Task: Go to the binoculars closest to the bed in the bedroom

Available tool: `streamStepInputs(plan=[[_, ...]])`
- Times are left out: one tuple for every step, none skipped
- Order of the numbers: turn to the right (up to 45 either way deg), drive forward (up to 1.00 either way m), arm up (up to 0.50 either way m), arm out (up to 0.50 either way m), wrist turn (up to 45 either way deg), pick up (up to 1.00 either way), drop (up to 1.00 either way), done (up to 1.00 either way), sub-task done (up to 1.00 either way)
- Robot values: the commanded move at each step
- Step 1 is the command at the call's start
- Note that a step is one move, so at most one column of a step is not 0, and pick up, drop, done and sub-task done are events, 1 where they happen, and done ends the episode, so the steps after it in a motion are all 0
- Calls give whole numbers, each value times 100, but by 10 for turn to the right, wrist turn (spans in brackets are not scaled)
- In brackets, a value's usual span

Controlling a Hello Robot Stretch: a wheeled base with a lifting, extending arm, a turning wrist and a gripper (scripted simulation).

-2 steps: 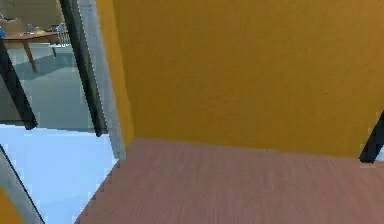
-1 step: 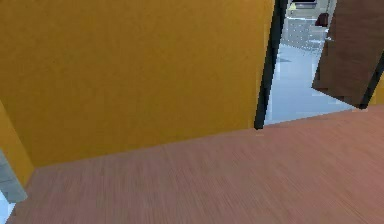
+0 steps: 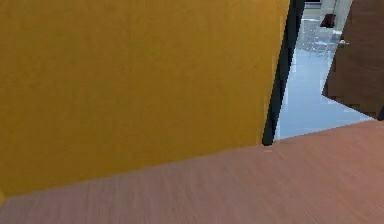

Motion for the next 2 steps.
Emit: streamStepInputs(plan=[[-450, 0, 0, 0, 0, 0, 0, 0, 0], [-240, 0, 0, 0, 0, 0, 0, 0, 0]])
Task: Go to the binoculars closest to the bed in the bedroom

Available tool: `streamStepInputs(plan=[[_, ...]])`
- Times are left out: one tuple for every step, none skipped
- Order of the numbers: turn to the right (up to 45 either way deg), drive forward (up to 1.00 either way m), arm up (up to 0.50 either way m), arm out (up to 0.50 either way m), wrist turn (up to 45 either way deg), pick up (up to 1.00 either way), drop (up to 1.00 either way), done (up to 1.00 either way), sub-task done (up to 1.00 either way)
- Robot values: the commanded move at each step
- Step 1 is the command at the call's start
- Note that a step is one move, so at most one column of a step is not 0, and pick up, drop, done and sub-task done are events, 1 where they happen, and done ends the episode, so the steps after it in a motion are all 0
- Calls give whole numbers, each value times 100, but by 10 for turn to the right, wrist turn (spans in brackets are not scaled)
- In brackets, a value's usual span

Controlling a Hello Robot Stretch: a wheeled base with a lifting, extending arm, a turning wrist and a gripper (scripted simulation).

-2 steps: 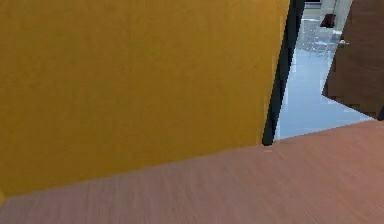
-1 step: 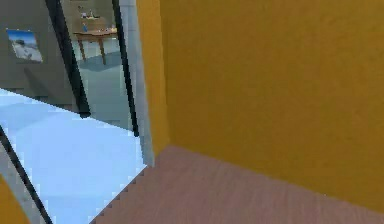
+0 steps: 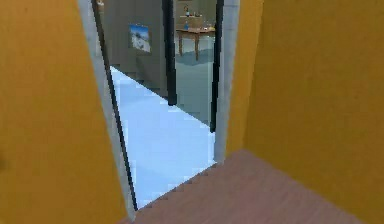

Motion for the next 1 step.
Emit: streamStepInputs(plan=[[0, 100, 0, 0, 0, 0, 0, 0, 0]])
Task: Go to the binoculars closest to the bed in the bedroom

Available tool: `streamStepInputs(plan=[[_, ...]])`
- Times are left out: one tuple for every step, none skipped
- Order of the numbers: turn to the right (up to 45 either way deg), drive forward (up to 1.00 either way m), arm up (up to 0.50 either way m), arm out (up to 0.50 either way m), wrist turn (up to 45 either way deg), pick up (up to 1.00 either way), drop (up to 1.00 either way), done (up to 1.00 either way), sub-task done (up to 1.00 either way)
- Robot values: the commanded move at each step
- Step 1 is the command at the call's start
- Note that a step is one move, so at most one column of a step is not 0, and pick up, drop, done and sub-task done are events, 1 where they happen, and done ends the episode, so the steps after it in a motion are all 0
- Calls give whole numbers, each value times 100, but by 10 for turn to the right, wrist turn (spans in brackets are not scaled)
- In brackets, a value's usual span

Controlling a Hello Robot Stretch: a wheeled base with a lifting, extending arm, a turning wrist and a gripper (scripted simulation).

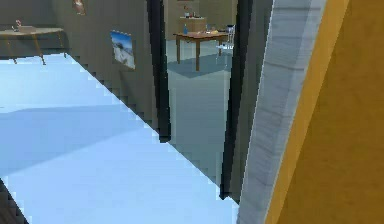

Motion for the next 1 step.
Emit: streamStepInputs(plan=[[-90, 0, 0, 0, 0, 0, 0, 0, 0]])
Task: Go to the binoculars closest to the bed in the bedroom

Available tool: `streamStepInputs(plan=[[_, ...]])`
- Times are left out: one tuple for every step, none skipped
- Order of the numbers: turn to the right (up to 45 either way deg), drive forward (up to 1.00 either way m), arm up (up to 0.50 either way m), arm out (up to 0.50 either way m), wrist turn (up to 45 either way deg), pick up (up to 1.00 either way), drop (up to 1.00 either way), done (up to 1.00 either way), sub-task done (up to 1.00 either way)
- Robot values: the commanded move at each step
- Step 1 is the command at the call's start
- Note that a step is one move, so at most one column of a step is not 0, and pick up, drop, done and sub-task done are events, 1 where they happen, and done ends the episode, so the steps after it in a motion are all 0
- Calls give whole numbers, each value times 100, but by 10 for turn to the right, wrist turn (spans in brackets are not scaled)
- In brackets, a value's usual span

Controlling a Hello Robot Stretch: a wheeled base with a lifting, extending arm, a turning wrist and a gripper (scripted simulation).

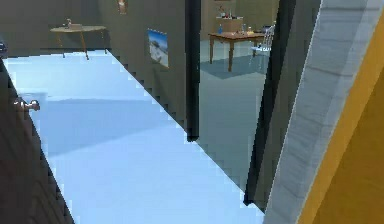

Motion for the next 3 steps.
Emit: streamStepInputs(plan=[[0, 15, 0, 0, 0, 0, 0, 0, 0], [-150, 0, 0, 0, 0, 0, 0, 0, 0], [0, 100, 0, 0, 0, 0, 0, 0, 0]])
